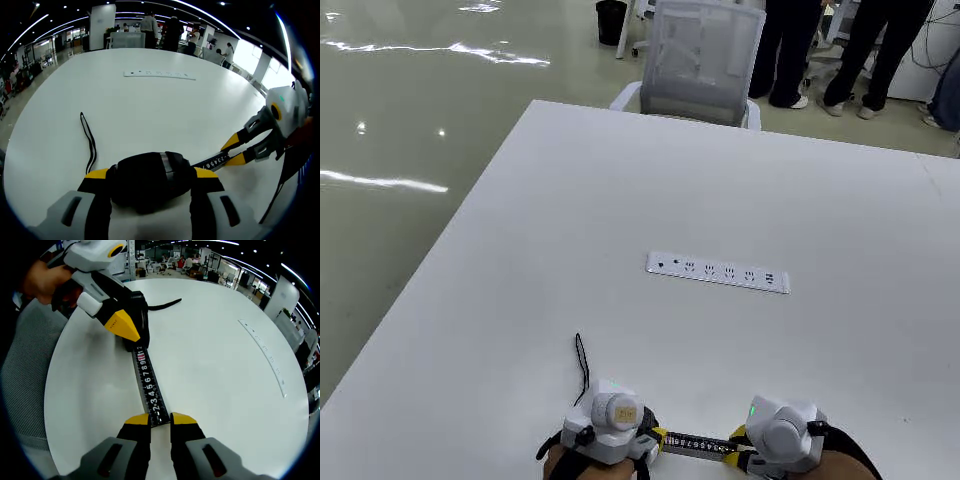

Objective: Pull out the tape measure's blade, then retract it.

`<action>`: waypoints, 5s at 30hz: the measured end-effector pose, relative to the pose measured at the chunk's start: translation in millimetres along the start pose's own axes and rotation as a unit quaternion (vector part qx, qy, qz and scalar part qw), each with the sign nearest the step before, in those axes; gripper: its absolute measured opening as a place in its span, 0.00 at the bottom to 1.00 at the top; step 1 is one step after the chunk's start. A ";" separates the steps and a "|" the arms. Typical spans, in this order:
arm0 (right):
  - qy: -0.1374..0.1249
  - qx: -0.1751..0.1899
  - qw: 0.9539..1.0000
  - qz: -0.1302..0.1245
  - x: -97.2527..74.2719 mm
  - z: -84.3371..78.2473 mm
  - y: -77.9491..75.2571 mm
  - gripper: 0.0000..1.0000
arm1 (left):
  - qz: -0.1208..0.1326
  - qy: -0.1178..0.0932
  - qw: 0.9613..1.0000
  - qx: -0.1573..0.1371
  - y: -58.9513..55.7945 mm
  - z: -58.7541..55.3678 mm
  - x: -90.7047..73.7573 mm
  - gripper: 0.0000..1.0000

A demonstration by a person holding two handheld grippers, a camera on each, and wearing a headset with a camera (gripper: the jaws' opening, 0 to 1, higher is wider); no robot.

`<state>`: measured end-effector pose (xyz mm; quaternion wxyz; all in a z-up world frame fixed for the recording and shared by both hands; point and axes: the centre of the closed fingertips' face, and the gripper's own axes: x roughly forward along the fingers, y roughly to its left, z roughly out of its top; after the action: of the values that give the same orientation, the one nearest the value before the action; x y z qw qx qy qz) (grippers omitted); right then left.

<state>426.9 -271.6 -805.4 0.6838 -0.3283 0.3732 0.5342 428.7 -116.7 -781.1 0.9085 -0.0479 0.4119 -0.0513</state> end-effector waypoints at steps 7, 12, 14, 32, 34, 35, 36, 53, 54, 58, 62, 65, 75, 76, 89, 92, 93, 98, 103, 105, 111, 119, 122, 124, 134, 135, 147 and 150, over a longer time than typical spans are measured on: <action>0.001 -0.002 1.000 0.003 2.7 3.7 1.5 0.13 | 0.000 0.000 1.000 -0.001 -0.5 -0.1 0.2 0.61; 0.000 -0.002 1.000 0.002 5.1 6.5 2.1 0.13 | -0.001 0.000 1.000 -0.002 -0.6 -0.3 0.2 0.61; 0.001 -0.001 1.000 0.003 5.6 7.3 2.8 0.13 | -0.001 0.000 1.000 -0.002 -0.7 -0.6 0.2 0.61; 0.000 0.000 1.000 0.000 8.5 13.2 3.7 0.13 | -0.002 -0.001 1.000 -0.004 -0.7 -0.4 1.2 0.61; -0.002 0.002 1.000 -0.001 10.2 14.4 3.4 0.13 | -0.002 0.000 1.000 -0.005 -0.8 -0.3 1.3 0.61; -0.002 0.002 1.000 -0.001 10.5 15.2 3.5 0.13 | -0.002 0.000 1.000 -0.005 -0.8 -0.4 1.2 0.61; -0.003 0.003 1.000 -0.001 10.3 17.2 4.1 0.13 | -0.002 -0.001 1.000 -0.005 -0.8 -0.4 1.1 0.61; -0.003 0.000 1.000 0.000 15.1 24.4 8.1 0.13 | -0.003 0.001 1.000 -0.005 -0.4 -0.5 0.6 0.61; -0.003 0.000 1.000 0.000 15.4 24.7 8.3 0.13 | -0.004 0.001 1.000 -0.005 -0.2 -0.5 0.5 0.61; -0.003 0.001 1.000 0.000 16.1 25.1 8.9 0.13 | -0.004 0.001 1.000 -0.006 0.1 -0.9 0.8 0.61; -0.004 0.001 1.000 0.000 16.1 26.9 10.2 0.13 | -0.004 0.001 1.000 -0.005 0.3 -1.4 1.3 0.61; -0.004 0.001 1.000 0.001 17.2 27.5 10.9 0.13 | -0.004 0.001 1.000 -0.005 0.2 -2.1 1.4 0.61; -0.006 0.000 1.000 0.003 20.8 33.0 12.4 0.13 | -0.003 0.001 1.000 -0.006 0.4 -3.1 0.5 0.61; -0.005 -0.001 1.000 0.004 21.2 33.0 12.4 0.13 | -0.003 0.001 1.000 -0.006 0.5 -2.9 0.6 0.61; -0.007 0.003 1.000 0.008 22.4 37.1 13.1 0.13 | -0.004 0.001 1.000 -0.006 0.5 -1.9 0.9 0.61; -0.006 -0.001 1.000 0.009 23.0 38.1 13.4 0.13 | -0.004 0.001 1.000 -0.007 0.5 -1.7 0.6 0.61; -0.007 -0.001 1.000 0.009 23.4 38.5 13.1 0.13 | -0.004 0.000 1.000 -0.007 0.5 -1.7 0.7 0.61; -0.007 -0.003 1.000 0.010 25.2 39.8 13.3 0.13 | -0.004 0.000 1.000 -0.007 0.5 -1.1 1.2 0.61; -0.007 -0.006 1.000 0.011 26.0 42.0 14.0 0.13 | -0.004 0.000 1.000 -0.008 0.4 -0.9 1.2 0.61; -0.008 -0.007 1.000 0.011 26.4 42.9 14.4 0.13 | -0.005 0.000 1.000 -0.008 0.3 -0.8 1.2 0.61; -0.009 -0.007 1.000 0.011 26.7 45.7 15.5 0.13 | -0.005 -0.001 1.000 -0.010 0.5 -0.6 1.9 0.61; -0.009 -0.005 1.000 0.012 28.7 47.7 16.9 0.13 | -0.006 -0.001 1.000 -0.010 0.3 -0.9 2.1 0.61; -0.009 -0.006 1.000 0.011 30.0 48.6 16.9 0.13 | -0.006 -0.001 1.000 -0.010 0.3 -0.9 2.0 0.61; -0.008 -0.007 1.000 0.012 30.3 49.7 17.5 0.13 | -0.006 -0.001 1.000 -0.010 0.2 -0.9 1.8 0.61; -0.009 -0.006 1.000 0.013 32.1 53.5 18.9 0.13 | -0.008 0.000 1.000 -0.009 -0.2 -0.9 1.0 0.61; -0.009 -0.005 1.000 0.013 32.6 53.6 18.9 0.13 | -0.008 0.000 1.000 -0.010 -0.3 -1.0 1.2 0.61; -0.012 -0.007 1.000 0.015 34.6 57.1 20.6 0.13 | -0.009 0.000 1.000 -0.010 0.3 -1.4 2.1 0.61; -0.013 -0.006 1.000 0.017 35.0 58.1 21.0 0.13 | -0.009 0.000 1.000 -0.010 0.4 -1.4 2.4 0.61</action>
<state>421.0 -200.8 -807.2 0.6774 -0.3190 0.3670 0.5520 429.3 -116.7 -783.9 0.9073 -0.0610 0.4124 -0.0553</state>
